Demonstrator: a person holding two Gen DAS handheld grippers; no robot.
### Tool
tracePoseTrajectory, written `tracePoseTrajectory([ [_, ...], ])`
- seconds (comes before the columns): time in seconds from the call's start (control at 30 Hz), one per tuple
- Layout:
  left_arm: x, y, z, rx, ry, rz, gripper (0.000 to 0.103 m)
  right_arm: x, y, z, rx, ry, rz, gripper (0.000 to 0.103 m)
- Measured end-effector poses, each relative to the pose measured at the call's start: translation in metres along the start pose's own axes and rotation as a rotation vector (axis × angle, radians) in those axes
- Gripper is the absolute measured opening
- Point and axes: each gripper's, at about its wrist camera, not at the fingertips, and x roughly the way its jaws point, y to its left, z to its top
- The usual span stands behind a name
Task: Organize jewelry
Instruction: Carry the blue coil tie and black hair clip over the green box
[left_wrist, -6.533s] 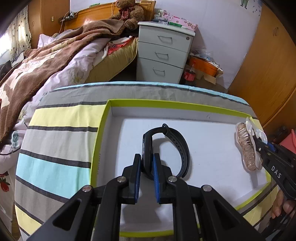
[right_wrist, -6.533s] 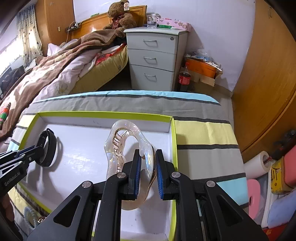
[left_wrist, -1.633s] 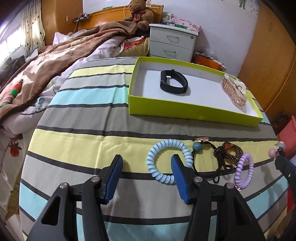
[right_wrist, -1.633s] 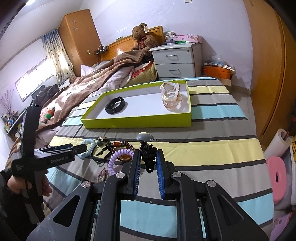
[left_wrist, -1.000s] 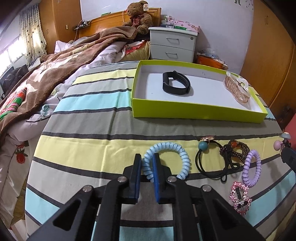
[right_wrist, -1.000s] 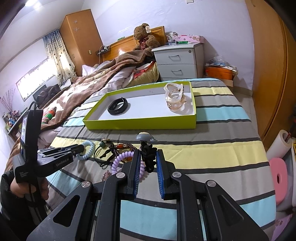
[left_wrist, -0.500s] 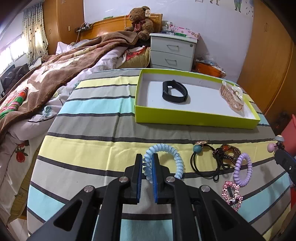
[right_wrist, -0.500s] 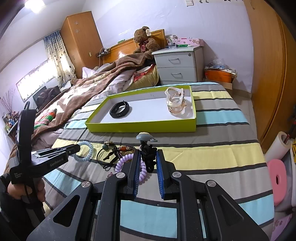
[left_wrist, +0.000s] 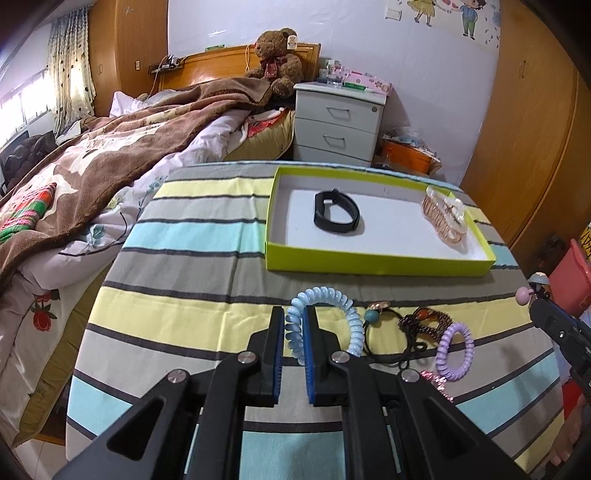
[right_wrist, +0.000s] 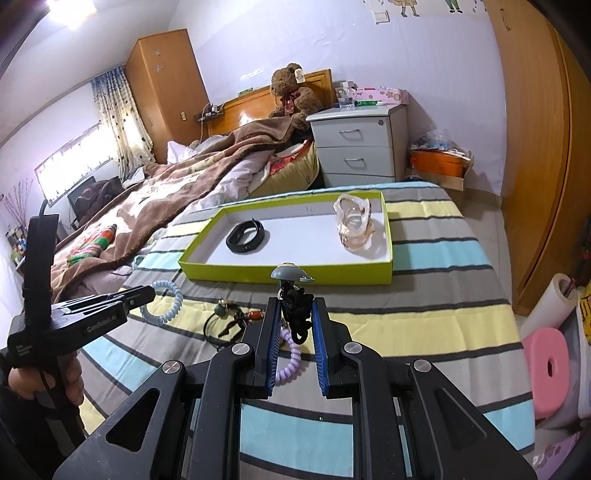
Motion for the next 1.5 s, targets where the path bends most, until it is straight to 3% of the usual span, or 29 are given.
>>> tracePoseTrajectory([
  [0.33,-0.01,0.004,0.029,-0.013,-0.042,-0.022,0.01,0.007,0.009,0.034,-0.029,-0.02,0.011,0.017],
  [0.6,0.001,0.003,0.057,-0.016,-0.059,-0.032,0.01,0.037,0.013,0.067,-0.053,-0.015,0.005,0.017],
  [0.97,0.043,0.006,0.079,-0.032,-0.015,-0.038,0.01,0.104,0.014,0.098,-0.071,0.052,0.011,0.017],
  [1.5,0.092,-0.003,0.077,-0.027,0.076,-0.03,0.01,0.182,0.014,0.104,-0.091,0.189,0.011,0.017],
])
